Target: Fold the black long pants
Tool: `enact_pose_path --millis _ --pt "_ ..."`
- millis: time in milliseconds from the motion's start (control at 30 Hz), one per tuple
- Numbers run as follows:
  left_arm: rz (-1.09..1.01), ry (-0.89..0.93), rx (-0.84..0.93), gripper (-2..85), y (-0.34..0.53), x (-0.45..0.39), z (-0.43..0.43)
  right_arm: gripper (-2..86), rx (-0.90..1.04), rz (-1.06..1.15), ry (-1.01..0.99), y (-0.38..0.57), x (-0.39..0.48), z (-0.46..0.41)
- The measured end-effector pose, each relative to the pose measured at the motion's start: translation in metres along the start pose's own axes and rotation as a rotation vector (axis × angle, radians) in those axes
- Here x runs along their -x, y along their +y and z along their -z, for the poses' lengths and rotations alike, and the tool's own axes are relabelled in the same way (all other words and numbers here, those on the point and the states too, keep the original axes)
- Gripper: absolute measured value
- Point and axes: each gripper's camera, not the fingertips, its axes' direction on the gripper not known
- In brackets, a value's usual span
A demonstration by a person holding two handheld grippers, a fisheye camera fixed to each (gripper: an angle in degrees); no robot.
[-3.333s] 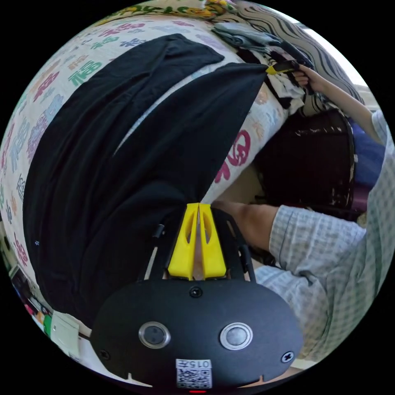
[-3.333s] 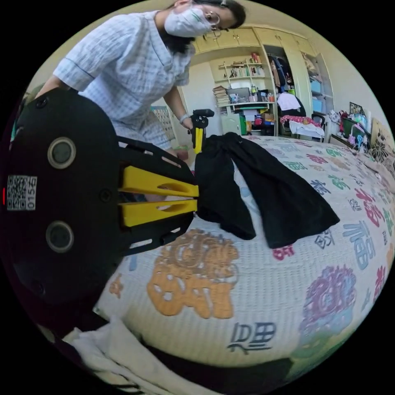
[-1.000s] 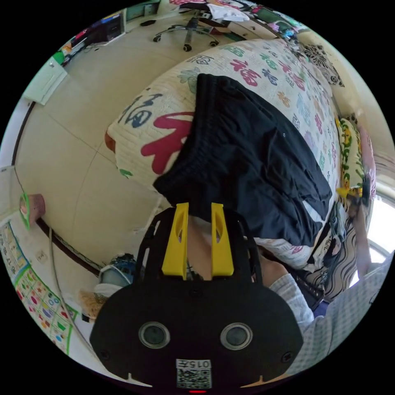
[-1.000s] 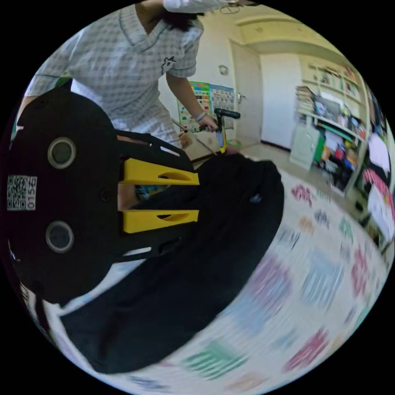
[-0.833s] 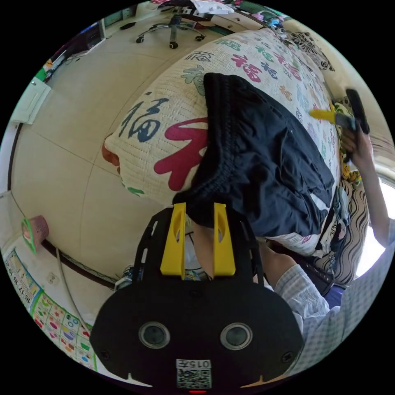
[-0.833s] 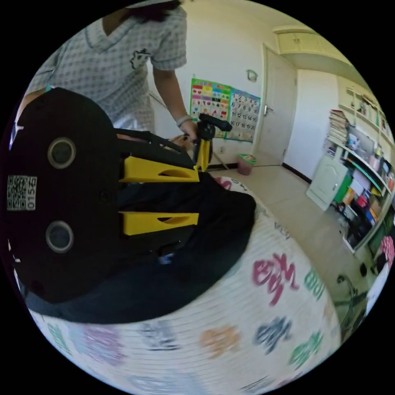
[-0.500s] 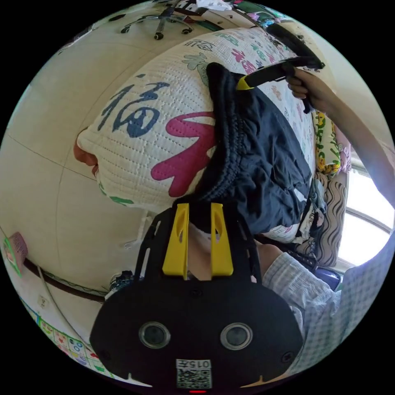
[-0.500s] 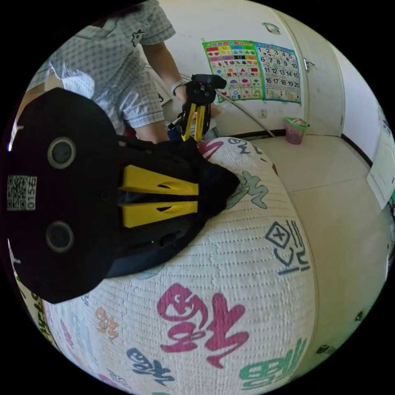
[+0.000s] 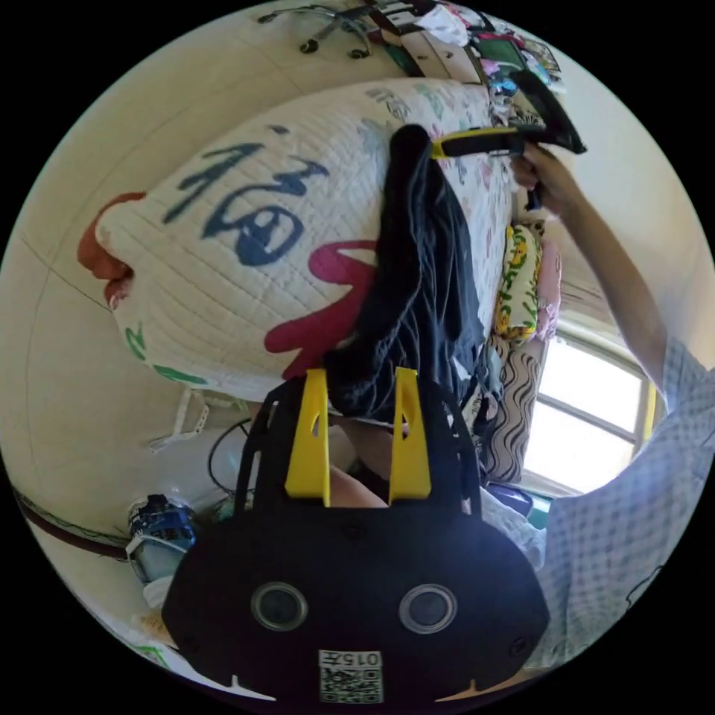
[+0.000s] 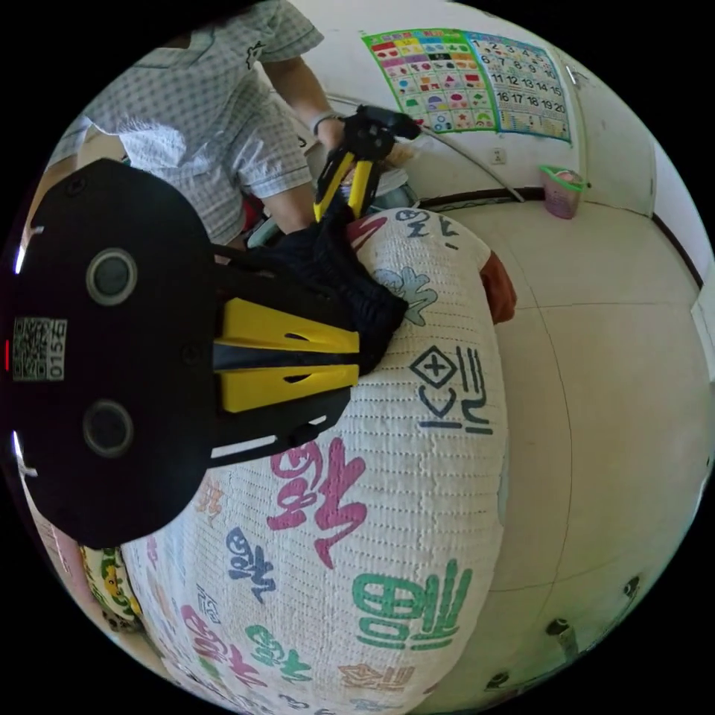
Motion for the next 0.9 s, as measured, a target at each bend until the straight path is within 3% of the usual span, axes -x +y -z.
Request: enact_pose_path --millis 133,300,433,600,767,900 --pt "0.005 -0.084 -0.026 3.6 0.005 -0.005 0.002 1.4 -0.046 -0.055 -0.031 -0.005 -0.003 0.0" --pt "0.049 -0.16 -0.127 3.0 0.021 -0.004 0.03 2.9 -0.089 -0.083 0.102 -0.02 0.021 -0.004" --pt "0.027 -0.221 -0.063 4.6 0.013 -0.005 0.01 8.1 -0.199 -0.219 0.144 -0.002 0.03 -0.007" --pt "0.037 -0.266 -0.013 7.0 0.022 -0.015 0.006 7.0 -0.434 -0.418 0.073 0.112 0.042 0.003" --pt "0.051 -0.395 -0.027 5.8 0.044 -0.032 0.01 4.0 -0.6 -0.676 -0.209 0.299 0.076 -0.046" --pt "-0.075 -0.414 -0.042 3.3 0.055 -0.075 0.002 2.0 -0.684 -0.904 -0.162 0.396 0.141 -0.067"
